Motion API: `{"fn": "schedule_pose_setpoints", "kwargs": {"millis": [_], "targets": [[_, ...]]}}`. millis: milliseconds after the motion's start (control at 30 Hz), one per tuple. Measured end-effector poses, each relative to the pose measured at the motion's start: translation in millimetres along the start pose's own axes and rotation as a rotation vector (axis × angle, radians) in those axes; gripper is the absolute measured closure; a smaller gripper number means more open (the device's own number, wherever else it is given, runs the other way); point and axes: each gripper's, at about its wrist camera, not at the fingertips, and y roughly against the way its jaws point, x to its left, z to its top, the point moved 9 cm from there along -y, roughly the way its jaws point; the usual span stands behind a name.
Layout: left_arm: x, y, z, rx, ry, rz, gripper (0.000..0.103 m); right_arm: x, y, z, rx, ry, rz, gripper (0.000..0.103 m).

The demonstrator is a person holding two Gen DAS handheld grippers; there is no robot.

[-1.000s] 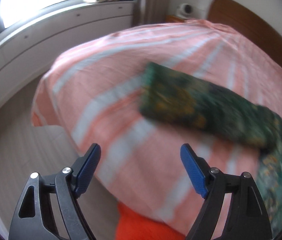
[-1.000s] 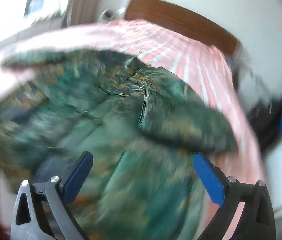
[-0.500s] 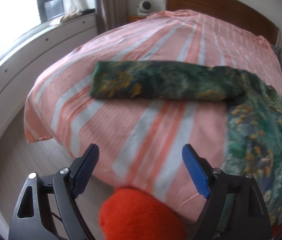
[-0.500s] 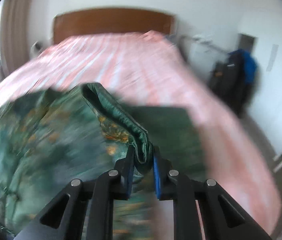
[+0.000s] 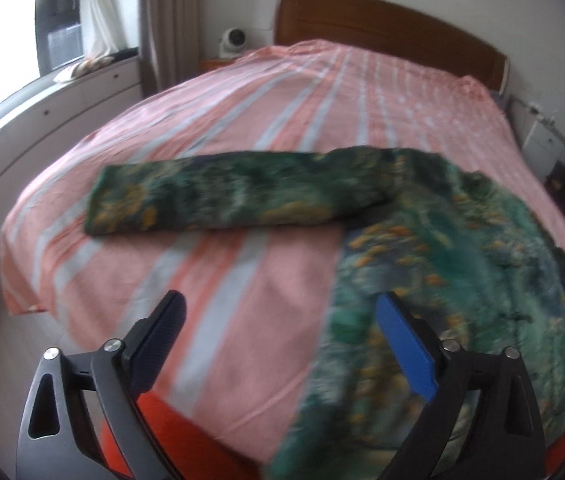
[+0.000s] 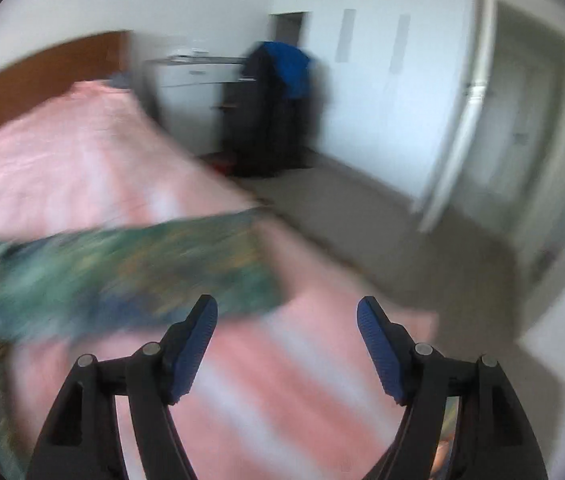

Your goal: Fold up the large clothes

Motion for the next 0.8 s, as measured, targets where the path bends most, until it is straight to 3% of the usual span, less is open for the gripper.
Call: {"fn": "schedule_pose_setpoints", "kwargs": {"millis": [100,233,367,433,533,667,800], "targets": [[-31,1,-2,-0.028,-0.017,-0.046,0.004,77,56,-53,0.007,0.044,0.324,0.013],[-67,1,-14,0.001,-0.062,-0.136,0.004,167,123,-116,0.028,0.157,0.646,0.012],[-86,-6,-34,0.030,-0.084,-0.201,0.004,216,158,-161,0.029,0.295,0.745,0.012],[-89,-12,-45,0.042,-0.076,-0.214,0.004,231,162,-171,0.020,0.372,0.741,0.012],[-90,-24,-59,0.066,-0.058,-0.226,0.004,238,157,-177,0.024,0.389,0.747,0.012],[-91,-30,-70,0.076,-0.117,-0.181,0.003,240,163,-184,-0.006,0.395,0.728,0.012],[-99,-24,-74,0.031,-0.222,-0.139,0.000,241,160,-193,0.006,0.395,0.742,0.012]]}}
